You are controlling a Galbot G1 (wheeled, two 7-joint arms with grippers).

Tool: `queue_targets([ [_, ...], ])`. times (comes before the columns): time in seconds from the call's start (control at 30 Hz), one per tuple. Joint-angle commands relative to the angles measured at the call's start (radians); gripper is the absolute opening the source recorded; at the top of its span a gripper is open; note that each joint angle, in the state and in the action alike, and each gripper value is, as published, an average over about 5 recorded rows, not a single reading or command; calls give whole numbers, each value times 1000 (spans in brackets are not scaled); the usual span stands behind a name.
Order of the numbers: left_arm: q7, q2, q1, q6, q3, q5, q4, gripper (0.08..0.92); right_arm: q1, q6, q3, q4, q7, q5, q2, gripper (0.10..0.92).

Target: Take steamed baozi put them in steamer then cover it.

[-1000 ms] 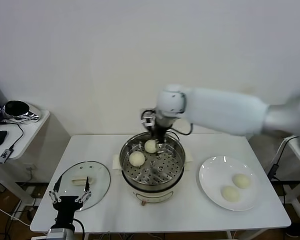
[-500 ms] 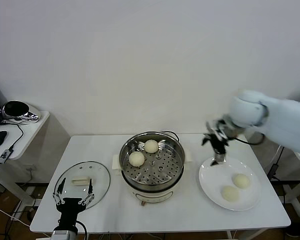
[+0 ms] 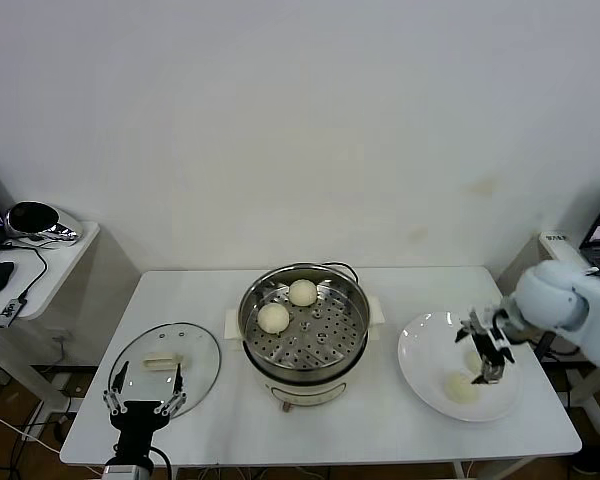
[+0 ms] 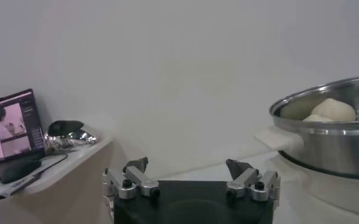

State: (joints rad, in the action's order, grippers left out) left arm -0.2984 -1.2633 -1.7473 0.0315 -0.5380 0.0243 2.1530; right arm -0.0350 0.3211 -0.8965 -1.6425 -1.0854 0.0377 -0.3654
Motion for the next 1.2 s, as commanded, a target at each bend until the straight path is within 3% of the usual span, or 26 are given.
queue_targets([
  [0.03, 0, 0, -1, 1, -1, 1, -1, 823, 268, -26, 189, 92, 22, 89, -24, 823],
  [0.3, -1, -3, -11, 0, -15, 0, -1, 823, 274, -43, 192, 213, 36, 111, -105, 823],
  [0.63, 0, -6, -11, 0, -15, 1, 0, 823, 275, -37, 186, 232, 46, 107, -150, 816],
  [1.07, -1, -5, -14, 0, -14, 1, 11, 823, 254, -22, 184, 203, 30, 97, -138, 638],
  [1.2, -1, -1, -11, 0, -14, -1, 10, 823, 151, -28, 135, 172, 6, 55, -102, 621],
])
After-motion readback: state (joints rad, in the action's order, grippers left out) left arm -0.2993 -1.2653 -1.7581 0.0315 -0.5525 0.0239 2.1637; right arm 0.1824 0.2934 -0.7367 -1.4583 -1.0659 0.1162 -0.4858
